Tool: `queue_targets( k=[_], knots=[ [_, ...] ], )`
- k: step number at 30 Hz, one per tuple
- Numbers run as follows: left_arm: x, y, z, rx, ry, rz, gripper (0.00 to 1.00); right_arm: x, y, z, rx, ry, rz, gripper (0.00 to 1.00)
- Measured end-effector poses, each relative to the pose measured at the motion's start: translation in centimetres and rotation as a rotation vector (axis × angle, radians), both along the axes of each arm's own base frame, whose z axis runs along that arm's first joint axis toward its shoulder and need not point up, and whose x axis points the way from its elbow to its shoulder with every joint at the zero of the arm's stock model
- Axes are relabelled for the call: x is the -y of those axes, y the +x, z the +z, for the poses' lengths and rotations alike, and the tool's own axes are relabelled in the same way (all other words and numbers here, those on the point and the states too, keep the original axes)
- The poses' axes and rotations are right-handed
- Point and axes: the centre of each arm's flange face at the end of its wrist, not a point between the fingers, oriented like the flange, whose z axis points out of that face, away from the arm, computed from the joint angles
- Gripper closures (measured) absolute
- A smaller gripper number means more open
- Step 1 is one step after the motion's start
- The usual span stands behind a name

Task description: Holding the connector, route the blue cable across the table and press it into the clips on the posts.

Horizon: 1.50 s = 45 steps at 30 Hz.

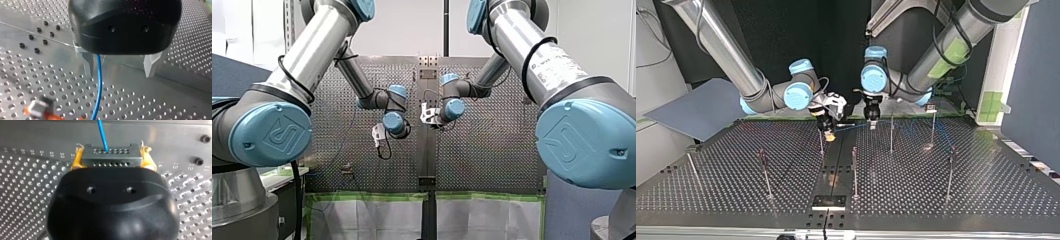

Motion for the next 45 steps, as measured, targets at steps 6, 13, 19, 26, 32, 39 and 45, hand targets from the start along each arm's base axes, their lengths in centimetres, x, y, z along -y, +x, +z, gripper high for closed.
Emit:
queue_targets(
  k=[6, 13, 19, 26, 32, 39, 45],
  knots=[
    [0.2, 1.4, 1.0, 0.022, -0.006, 0.016, 0.0, 0.1, -0.1, 0.0, 0.0, 0.0, -0.002, 1.0],
    [0.2, 1.3, 1.1, 0.017, 0.006, 0.036, 0.09, 0.3, -0.2, 0.0, 0.0, 0.0, -0.005, 1.0],
    [0.1, 1.0, 1.1, 0.013, 0.04, 0.065, 0.78, 0.3, -0.3, 0.0, 0.0, 0.0, -0.006, 1.0],
    [0.5, 0.7, 1.1, 0.014, 0.038, 0.071, 1.0, 0.4, -0.4, 0.0, 0.0, 0.0, -0.007, 1.0],
    [1.0, 0.1, 1.4, 0.003, 0.035, 0.066, 1.0, 0.4, -0.4, 0.0, -0.001, -0.001, -0.007, 1.0],
    [0.9, -0.7, 3.5, 0.006, 0.038, 0.094, 1.0, 0.4, -0.4, 0.7, -0.001, -0.003, -0.007, 1.0],
    [0.3, -1.8, 5.9, 0.013, 0.041, 0.123, 1.0, 0.2, -0.8, 3.8, 0.019, -0.021, -0.011, 1.0]
  ],
)
